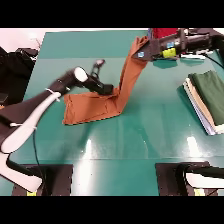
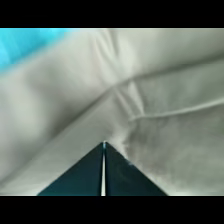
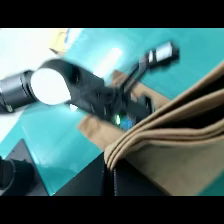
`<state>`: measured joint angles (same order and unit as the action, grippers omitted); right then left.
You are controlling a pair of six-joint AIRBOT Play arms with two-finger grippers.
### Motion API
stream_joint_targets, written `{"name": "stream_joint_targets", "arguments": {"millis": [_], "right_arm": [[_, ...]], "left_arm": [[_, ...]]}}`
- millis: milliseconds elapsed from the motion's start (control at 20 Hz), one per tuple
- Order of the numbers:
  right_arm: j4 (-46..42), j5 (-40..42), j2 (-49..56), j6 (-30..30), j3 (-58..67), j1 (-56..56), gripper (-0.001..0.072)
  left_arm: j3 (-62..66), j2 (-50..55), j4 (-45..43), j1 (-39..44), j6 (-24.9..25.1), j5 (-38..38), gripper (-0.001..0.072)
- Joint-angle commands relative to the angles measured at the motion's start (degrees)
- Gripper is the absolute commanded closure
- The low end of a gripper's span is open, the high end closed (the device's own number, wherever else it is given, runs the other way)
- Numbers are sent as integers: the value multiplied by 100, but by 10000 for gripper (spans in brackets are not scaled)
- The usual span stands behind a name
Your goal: Fold the shirts.
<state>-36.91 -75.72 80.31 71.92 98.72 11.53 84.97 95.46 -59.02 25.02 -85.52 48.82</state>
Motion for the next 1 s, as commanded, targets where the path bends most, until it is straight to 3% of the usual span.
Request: {"name": "stream_joint_targets", "arguments": {"millis": [0,300,350,400,450,600,950], "right_arm": [[79,382,162,-103,31,686,694],[848,1873,1790,-933,531,2647,684],[831,2050,2164,-968,850,2927,524],[833,2074,2520,-966,1215,3139,319],[817,1985,2754,-962,1502,3235,309],[404,1307,2813,-719,1714,2988,386],[-1443,868,1222,256,-1349,960,387]], "left_arm": [[284,-846,-632,-789,4,470,681],[520,-2817,-1552,-2306,4,730,681],[520,-3018,-1563,-2455,7,756,681],[520,-3152,-1565,-2559,7,807,681],[520,-3235,-1563,-2625,7,887,681],[514,-3263,-1558,-2601,7,1231,681],[24,-3252,-1556,-1884,50,1099,681]]}}
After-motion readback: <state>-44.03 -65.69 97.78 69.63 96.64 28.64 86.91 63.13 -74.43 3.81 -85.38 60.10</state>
